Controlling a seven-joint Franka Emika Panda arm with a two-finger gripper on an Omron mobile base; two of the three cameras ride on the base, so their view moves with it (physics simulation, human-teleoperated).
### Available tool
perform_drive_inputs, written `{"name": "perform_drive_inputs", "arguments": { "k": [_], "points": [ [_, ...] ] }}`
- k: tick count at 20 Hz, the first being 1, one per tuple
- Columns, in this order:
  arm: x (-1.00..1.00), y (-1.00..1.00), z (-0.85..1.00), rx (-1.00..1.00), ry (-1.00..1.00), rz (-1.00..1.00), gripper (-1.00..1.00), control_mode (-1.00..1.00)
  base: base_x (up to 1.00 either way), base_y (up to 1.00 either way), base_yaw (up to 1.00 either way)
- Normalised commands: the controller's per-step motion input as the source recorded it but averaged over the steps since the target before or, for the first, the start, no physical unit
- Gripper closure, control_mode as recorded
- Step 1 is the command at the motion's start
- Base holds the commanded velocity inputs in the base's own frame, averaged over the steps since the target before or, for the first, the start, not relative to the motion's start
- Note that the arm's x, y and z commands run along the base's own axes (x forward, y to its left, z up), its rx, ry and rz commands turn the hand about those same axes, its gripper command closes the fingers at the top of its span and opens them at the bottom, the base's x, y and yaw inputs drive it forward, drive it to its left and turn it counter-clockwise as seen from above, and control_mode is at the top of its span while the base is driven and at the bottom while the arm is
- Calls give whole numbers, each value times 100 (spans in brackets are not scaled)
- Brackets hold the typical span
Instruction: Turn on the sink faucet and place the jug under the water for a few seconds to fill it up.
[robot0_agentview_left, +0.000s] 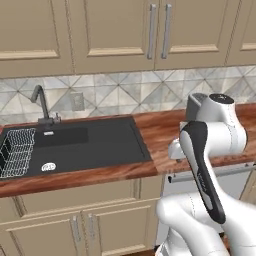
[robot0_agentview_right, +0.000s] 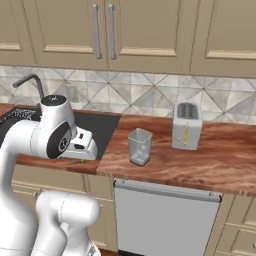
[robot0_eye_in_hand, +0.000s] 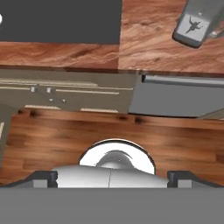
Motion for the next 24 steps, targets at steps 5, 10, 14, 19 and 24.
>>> {"name": "perform_drive_inputs", "arguments": {
  "k": [5, 10, 14, 19, 24],
  "points": [
    [0, 0, 0, 0, 0, 0, -100, 100, 0, 100, 0],
    [0, 0, 0, 0, 0, 0, -100, 100, 0, 90, 0],
    [0, 0, 0, 0, 0, 0, -100, 100, 0, 34, 0],
    [0, 0, 0, 0, 0, 0, -100, 100, 13, 0, 0],
    [0, 0, 0, 0, 0, 0, -100, 100, 29, 0, 0]
  ]
}}
